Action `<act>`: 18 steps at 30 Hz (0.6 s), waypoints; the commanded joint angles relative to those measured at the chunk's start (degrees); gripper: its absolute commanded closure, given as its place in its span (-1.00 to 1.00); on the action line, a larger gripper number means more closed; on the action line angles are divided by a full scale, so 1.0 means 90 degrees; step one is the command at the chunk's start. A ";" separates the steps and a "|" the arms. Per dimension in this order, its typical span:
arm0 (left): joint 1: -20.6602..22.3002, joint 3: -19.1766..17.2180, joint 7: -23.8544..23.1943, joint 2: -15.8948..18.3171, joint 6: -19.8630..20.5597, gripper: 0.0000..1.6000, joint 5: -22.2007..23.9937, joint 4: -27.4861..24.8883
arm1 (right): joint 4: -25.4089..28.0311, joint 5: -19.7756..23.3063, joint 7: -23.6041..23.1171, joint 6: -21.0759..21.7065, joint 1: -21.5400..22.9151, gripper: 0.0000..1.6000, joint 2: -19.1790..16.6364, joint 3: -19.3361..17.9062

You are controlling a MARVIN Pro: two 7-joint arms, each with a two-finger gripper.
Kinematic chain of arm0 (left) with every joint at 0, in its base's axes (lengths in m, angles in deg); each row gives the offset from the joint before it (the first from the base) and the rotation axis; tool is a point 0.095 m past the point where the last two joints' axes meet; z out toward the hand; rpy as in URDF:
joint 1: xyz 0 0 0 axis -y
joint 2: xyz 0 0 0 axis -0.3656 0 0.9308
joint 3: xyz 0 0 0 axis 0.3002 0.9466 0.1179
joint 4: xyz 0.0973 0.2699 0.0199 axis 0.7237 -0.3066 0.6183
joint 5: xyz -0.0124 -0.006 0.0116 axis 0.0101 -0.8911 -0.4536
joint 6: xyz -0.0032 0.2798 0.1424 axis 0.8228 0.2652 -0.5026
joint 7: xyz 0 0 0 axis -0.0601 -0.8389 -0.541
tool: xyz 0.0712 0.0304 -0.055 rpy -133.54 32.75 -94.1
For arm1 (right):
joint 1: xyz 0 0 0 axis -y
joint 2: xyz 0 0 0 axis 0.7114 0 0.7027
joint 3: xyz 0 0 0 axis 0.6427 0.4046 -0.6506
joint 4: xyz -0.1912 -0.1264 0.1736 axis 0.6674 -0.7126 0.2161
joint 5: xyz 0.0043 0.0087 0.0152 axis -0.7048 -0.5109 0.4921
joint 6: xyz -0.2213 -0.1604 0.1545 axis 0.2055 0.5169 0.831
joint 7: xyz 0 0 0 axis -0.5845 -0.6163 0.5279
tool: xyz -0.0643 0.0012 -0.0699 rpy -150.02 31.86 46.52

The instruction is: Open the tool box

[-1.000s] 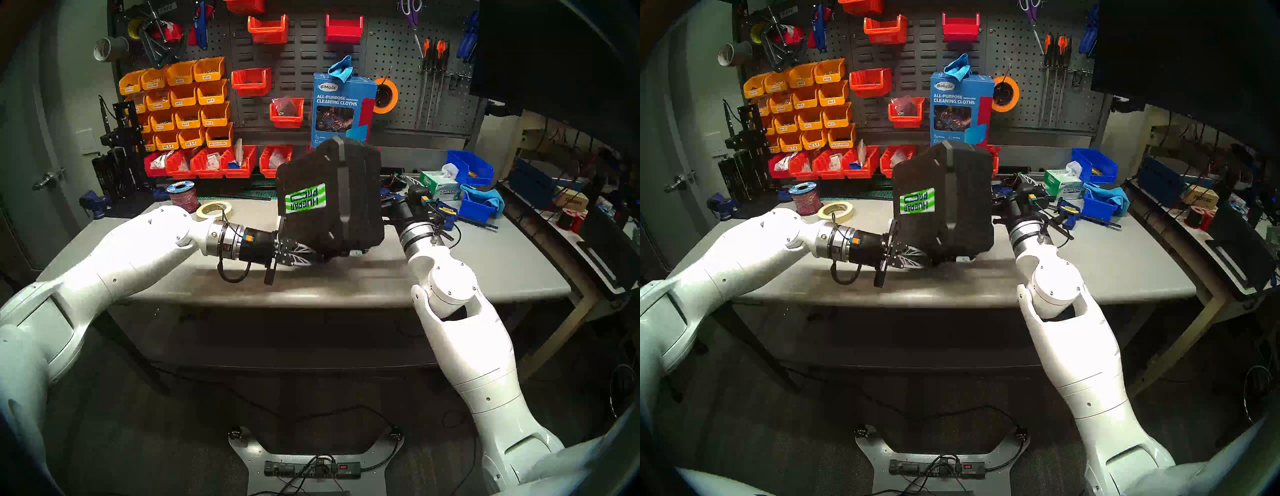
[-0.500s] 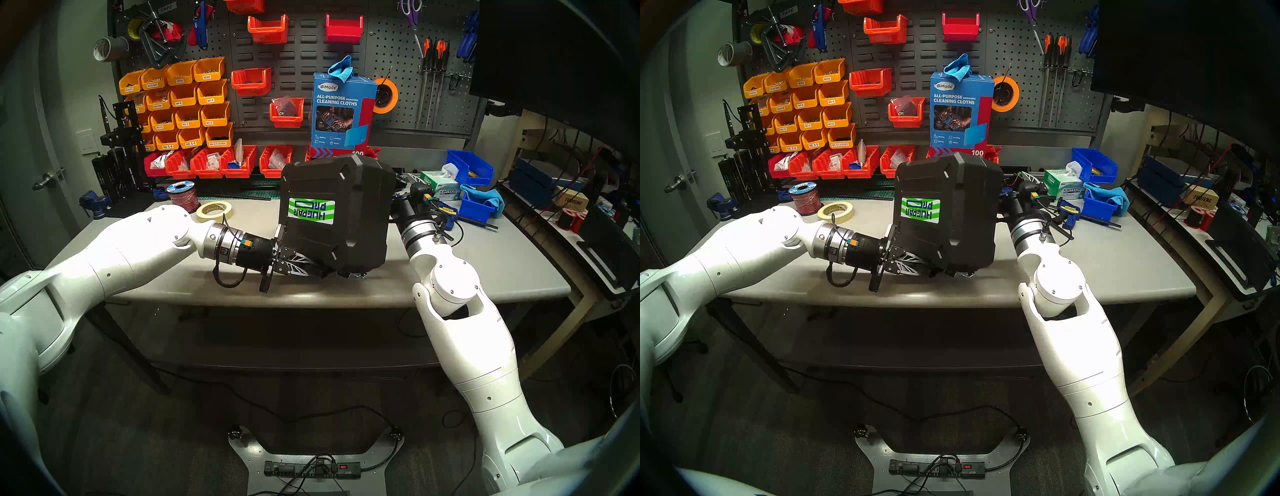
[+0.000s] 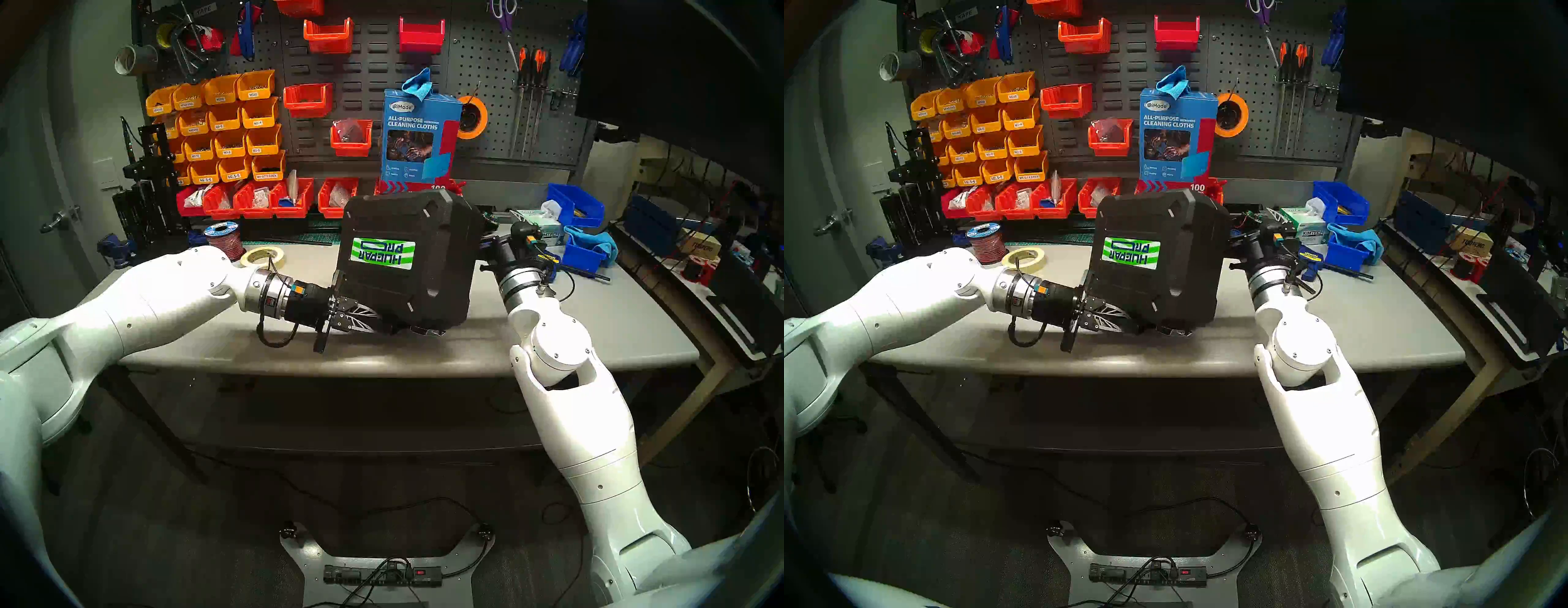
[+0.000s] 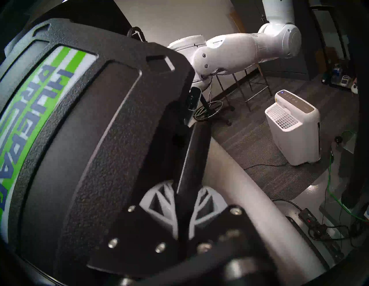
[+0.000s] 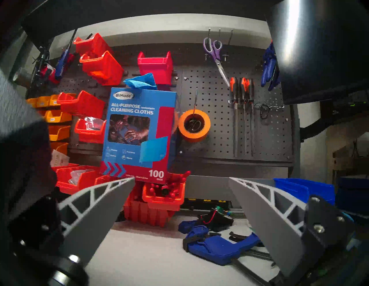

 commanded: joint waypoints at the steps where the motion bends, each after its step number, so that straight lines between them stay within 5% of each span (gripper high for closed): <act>1: 0.0307 0.0080 -0.0709 -0.0021 -0.0015 1.00 0.0226 0.0007 | 0.0037 -0.0216 0.0254 -0.0007 0.0159 -1.00 -0.0311 -0.0490; 18: 0.0873 0.1061 -0.0605 -0.0121 0.0145 1.00 0.1033 0.0087 | 0.0275 -0.0171 0.0310 0.0001 -0.0183 -1.00 -0.0286 -0.0634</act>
